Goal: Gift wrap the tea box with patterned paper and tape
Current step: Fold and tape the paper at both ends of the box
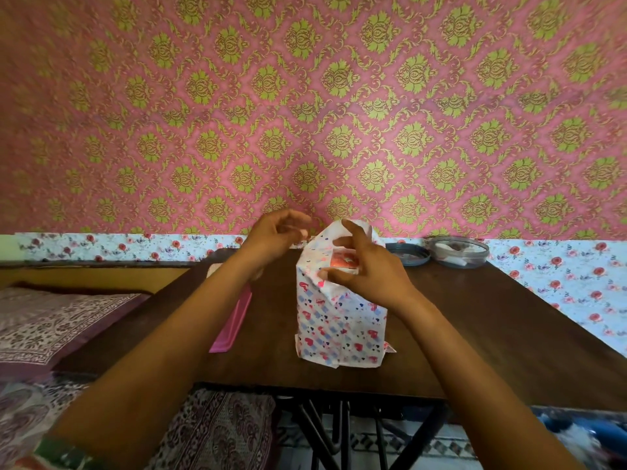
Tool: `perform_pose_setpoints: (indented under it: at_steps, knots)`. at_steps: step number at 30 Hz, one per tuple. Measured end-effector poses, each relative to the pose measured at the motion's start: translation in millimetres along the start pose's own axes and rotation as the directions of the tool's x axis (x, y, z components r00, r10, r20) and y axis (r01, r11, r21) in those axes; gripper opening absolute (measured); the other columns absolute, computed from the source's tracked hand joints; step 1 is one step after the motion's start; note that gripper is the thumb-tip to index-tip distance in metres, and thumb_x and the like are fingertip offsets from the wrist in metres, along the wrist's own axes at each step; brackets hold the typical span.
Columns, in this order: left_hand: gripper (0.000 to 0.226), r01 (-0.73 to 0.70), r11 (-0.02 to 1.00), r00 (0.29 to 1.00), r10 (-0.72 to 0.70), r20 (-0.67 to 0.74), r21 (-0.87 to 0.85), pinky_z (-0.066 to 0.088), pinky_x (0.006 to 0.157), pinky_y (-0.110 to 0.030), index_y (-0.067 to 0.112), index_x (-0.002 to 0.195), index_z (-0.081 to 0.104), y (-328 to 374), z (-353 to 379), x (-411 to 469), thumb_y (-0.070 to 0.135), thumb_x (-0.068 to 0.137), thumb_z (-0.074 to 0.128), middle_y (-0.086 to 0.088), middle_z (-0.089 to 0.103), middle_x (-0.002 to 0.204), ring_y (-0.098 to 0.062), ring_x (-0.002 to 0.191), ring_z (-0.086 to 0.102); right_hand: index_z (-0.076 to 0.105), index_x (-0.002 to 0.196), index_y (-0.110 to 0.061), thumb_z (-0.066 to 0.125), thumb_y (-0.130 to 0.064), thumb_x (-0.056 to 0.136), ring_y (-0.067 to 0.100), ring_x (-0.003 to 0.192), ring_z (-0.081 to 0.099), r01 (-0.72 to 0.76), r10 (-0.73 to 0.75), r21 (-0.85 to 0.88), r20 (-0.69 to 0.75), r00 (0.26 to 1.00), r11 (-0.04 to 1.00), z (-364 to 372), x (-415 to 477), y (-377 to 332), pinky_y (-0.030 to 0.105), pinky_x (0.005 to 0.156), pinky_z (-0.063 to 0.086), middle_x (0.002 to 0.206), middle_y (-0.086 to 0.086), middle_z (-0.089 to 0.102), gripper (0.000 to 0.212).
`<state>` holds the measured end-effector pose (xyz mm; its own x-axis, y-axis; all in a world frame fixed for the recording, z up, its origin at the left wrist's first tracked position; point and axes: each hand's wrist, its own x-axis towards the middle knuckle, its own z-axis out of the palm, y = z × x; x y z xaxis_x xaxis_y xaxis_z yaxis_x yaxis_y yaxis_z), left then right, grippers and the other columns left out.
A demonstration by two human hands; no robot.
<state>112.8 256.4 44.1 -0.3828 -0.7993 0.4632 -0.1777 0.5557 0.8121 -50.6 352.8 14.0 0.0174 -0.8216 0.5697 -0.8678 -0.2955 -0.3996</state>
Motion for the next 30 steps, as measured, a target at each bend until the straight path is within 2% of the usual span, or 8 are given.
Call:
perform_pose_setpoints:
  at_steps: [5, 8, 12, 15, 17, 20, 24, 30]
  knots:
    - [0.018, -0.178, 0.964, 0.937, 0.105, 0.333, 0.199, 0.05, 0.084, -0.018, 0.011, 0.103, 0.07, 0.7, 1.3, -9.4, 0.008, 0.086, 0.063, 0.002, 0.07, 0.104, -0.006, 0.094, 0.064, 0.055, 0.124, -0.018, 0.058, -0.028, 0.09, 0.001, 0.106, 0.057, 0.102, -0.062, 0.357, -0.123, 0.99, 0.928, -15.9, -7.6, 1.5, 0.001, 0.077, 0.041, 0.118, -0.004, 0.063, 0.035]
    - [0.025, -0.181, 0.959, 0.947, 0.11, 0.303, 0.217, 0.047, 0.087, -0.019, 0.007, 0.112, 0.067, -2.0, 5.7, -7.3, 0.01, 0.089, 0.059, -0.001, 0.066, 0.113, -0.008, 0.102, 0.061, 0.066, 0.112, -0.02, 0.056, -0.039, 0.088, -0.005, 0.1, 0.054, 0.157, -0.129, 0.203, -0.145, 0.981, 0.967, -30.5, -15.8, 9.9, 0.008, 0.082, 0.039, 0.113, -0.008, 0.064, 0.032]
    - [0.026, -0.08, 0.975, 0.962, 0.021, 0.271, 0.208, 0.047, 0.084, -0.025, 0.008, 0.111, 0.067, 1.5, 6.3, -3.4, 0.015, 0.095, 0.049, 0.003, 0.067, 0.105, -0.013, 0.097, 0.061, 0.064, 0.116, -0.019, 0.05, -0.03, 0.083, 0.021, 0.104, 0.054, 0.243, -0.257, -0.204, -0.046, 0.965, 0.948, -45.8, -8.4, 28.3, 0.027, 0.084, 0.035, 0.112, 0.003, 0.066, 0.037]
    - [0.028, -0.009, 0.981, 0.966, -0.042, 0.256, 0.194, 0.043, 0.065, -0.017, 0.01, 0.086, 0.071, 6.0, 4.4, -1.3, 0.019, 0.095, 0.046, 0.013, 0.068, 0.07, 0.002, 0.065, 0.059, 0.069, 0.095, -0.018, 0.052, -0.02, 0.078, 0.024, 0.089, 0.053, 0.273, -0.308, -0.24, -0.122, 0.943, 0.931, -62.0, 6.0, 27.5, 0.029, 0.073, 0.033, 0.093, -0.001, 0.069, 0.024]
    - [0.034, -0.001, 0.973, 0.963, -0.062, 0.264, 0.232, 0.043, 0.064, -0.025, 0.005, 0.075, 0.067, 5.4, 3.4, -0.8, 0.029, 0.093, 0.05, -0.001, 0.067, 0.07, -0.008, 0.065, 0.06, 0.07, 0.089, -0.02, 0.056, -0.015, 0.082, 0.016, 0.084, 0.046, 0.278, -0.302, -0.174, -0.131, 0.944, 0.945, -67.6, 13.2, 24.6, 0.024, 0.067, 0.029, 0.084, -0.007, 0.067, 0.016]
    - [0.047, 0.015, 0.978, 0.941, -0.084, 0.327, 0.206, 0.047, 0.086, -0.037, 0.005, 0.099, 0.07, 3.1, 2.5, -3.2, 0.047, 0.082, 0.057, -0.013, 0.068, 0.103, -0.026, 0.095, 0.063, 0.066, 0.089, -0.02, 0.059, -0.008, 0.088, 0.014, 0.083, 0.043, 0.23, -0.205, 0.06, -0.279, 0.938, 0.971, -60.8, 12.4, 16.1, 0.009, 0.07, 0.032, 0.083, -0.018, 0.06, 0.014]
    - [0.053, 0.038, 0.981, 0.94, -0.1, 0.326, 0.193, 0.045, 0.086, -0.033, -0.005, 0.109, 0.064, 2.3, 2.8, -2.2, 0.042, 0.084, 0.057, -0.018, 0.065, 0.11, -0.025, 0.099, 0.061, 0.06, 0.1, -0.022, 0.053, -0.025, 0.087, 0.006, 0.085, 0.057, 0.165, 0.002, 0.317, -0.467, 0.884, 0.934, -48.2, 0.8, 16.3, 0.011, 0.077, 0.042, 0.09, -0.019, 0.061, 0.015]
    - [0.025, 0.02, 0.994, 0.94, -0.055, 0.336, 0.107, 0.048, 0.091, -0.032, 0.02, 0.098, 0.072, -3.1, 5.6, -0.3, 0.023, 0.094, 0.047, -0.004, 0.068, 0.109, -0.019, 0.099, 0.063, 0.029, 0.145, -0.026, 0.04, -0.043, 0.094, -0.003, 0.125, 0.029, -0.15, 0.29, 0.561, -0.17, 0.942, 0.814, -12.7, -39.4, 31.7, 0.019, 0.101, 0.024, 0.136, -0.017, 0.036, 0.055]
